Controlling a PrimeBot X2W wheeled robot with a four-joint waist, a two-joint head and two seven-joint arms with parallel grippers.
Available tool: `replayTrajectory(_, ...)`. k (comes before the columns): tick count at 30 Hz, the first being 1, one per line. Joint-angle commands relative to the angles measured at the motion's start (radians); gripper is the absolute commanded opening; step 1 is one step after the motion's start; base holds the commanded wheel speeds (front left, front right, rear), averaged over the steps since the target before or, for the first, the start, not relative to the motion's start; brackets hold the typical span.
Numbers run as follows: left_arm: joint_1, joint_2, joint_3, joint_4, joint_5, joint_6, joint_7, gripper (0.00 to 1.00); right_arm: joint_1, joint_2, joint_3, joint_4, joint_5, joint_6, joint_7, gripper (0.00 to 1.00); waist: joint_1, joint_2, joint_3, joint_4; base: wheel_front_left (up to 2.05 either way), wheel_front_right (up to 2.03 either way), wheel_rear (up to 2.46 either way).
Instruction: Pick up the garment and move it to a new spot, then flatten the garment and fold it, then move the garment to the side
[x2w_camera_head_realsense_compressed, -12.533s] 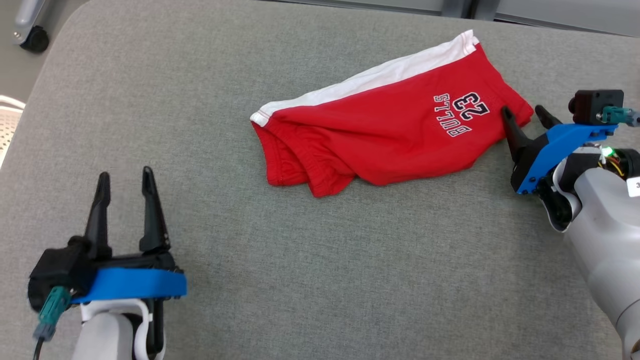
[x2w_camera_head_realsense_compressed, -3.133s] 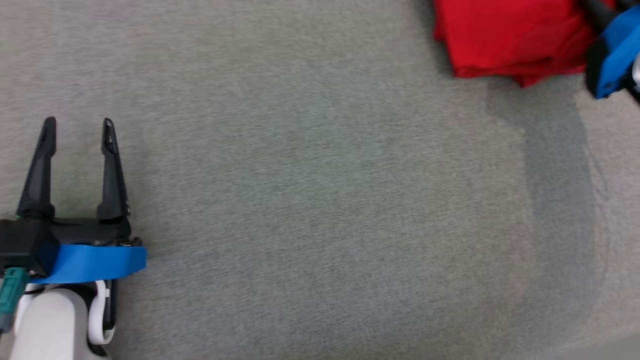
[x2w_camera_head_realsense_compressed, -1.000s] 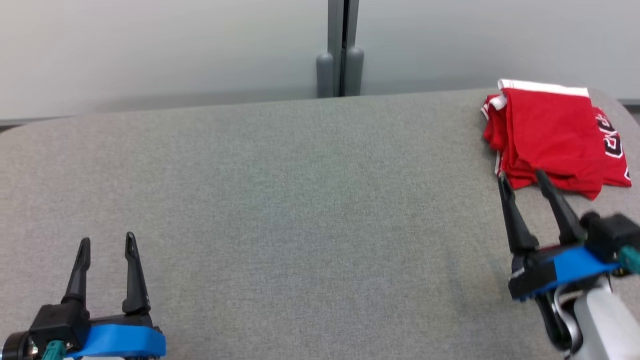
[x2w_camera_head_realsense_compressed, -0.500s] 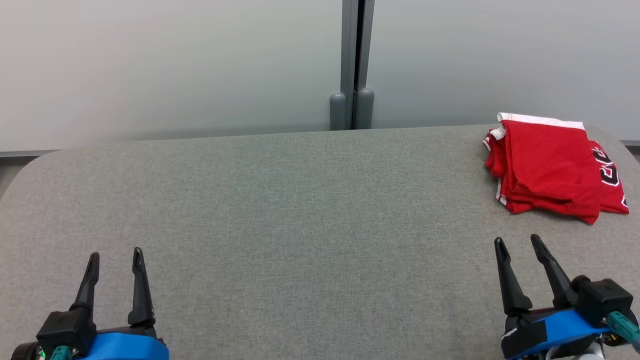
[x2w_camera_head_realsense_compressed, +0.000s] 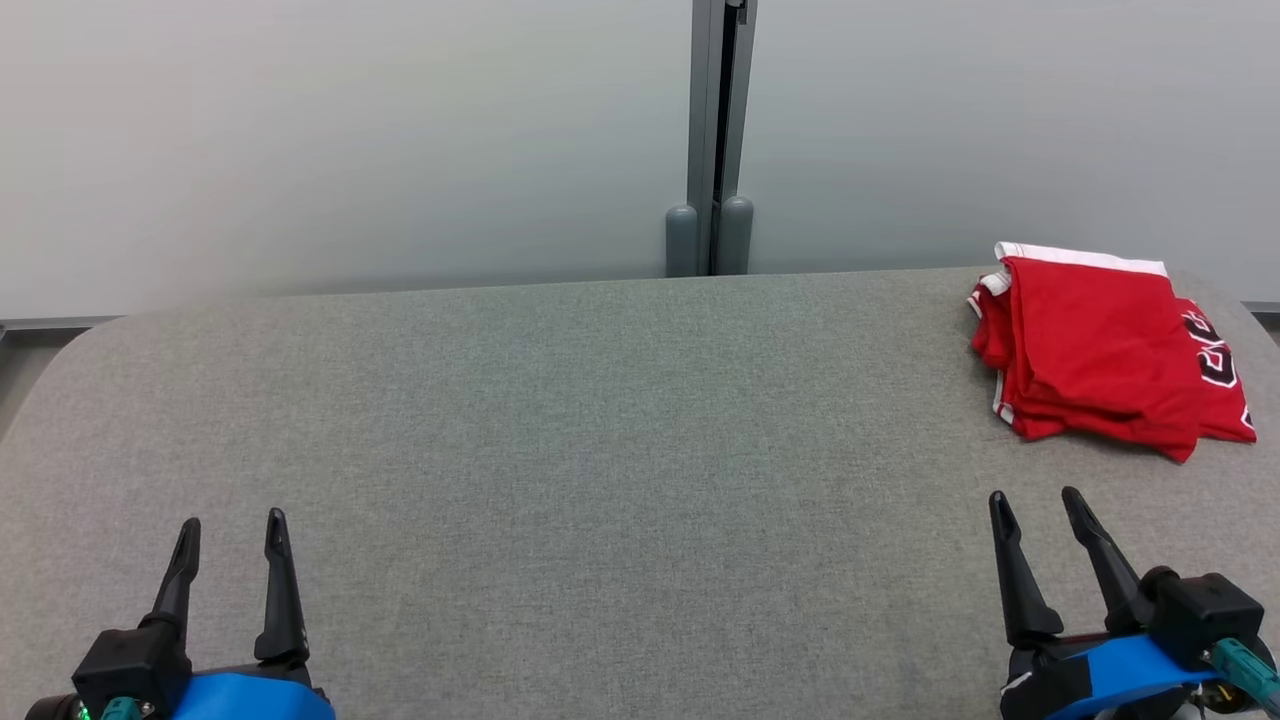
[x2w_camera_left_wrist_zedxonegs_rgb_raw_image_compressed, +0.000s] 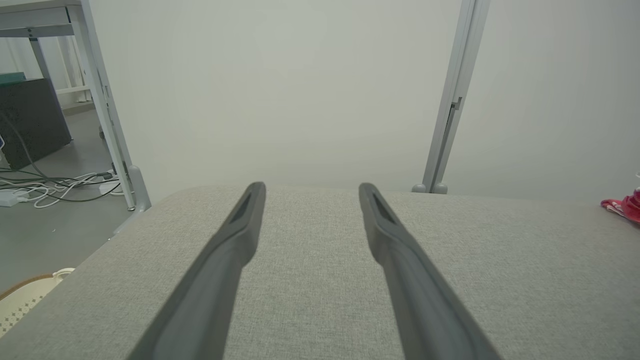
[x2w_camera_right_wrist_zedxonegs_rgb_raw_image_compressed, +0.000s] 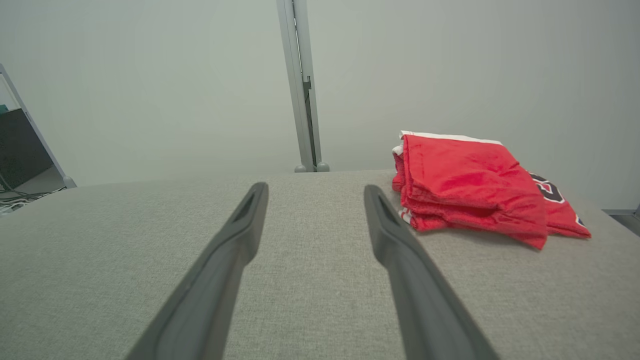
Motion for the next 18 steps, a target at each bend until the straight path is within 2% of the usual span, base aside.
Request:
replayTrajectory(1,0.008,0.004,-0.005,-0.002,-0.004,0.005,0.004,1.0,0.018,0.004,-0.001,-0.007,-0.006,0.0,0.003,1.0,0.0,0.0,-0.001,-0.001,0.0,0.0,0.0)
replayTrajectory(7,0.008,0.007,-0.01,-0.004,-0.004,0.013,0.008,1.0,0.021,0.009,-0.005,-0.009,-0.009,0.0,0.009,1.0,0.0,0.0,-0.004,0.001,0.0,0.0,0.0)
replayTrajectory(8,0.002,0.003,-0.007,-0.001,-0.001,0.008,0.009,0.0,0.004,0.005,-0.002,-0.004,-0.001,0.0,0.009,0.0,0.0,0.0,-0.005,0.001,0.0,0.0,0.0)
replayTrajectory(12,0.01,-0.017,-0.006,0.034,-0.009,0.007,0.013,0.0,0.009,0.006,0.0,0.03,0.012,0.0,0.013,0.0,0.0,0.0,-0.005,0.001,0.0,0.0,0.0)
replayTrajectory(18,-0.009,-0.028,0.01,0.044,-0.121,-0.005,0.043,0.0,-0.002,0.01,-0.012,0.033,0.128,0.0,0.043,0.0,0.0,0.0,-0.004,0.001,0.0,0.0,0.0)
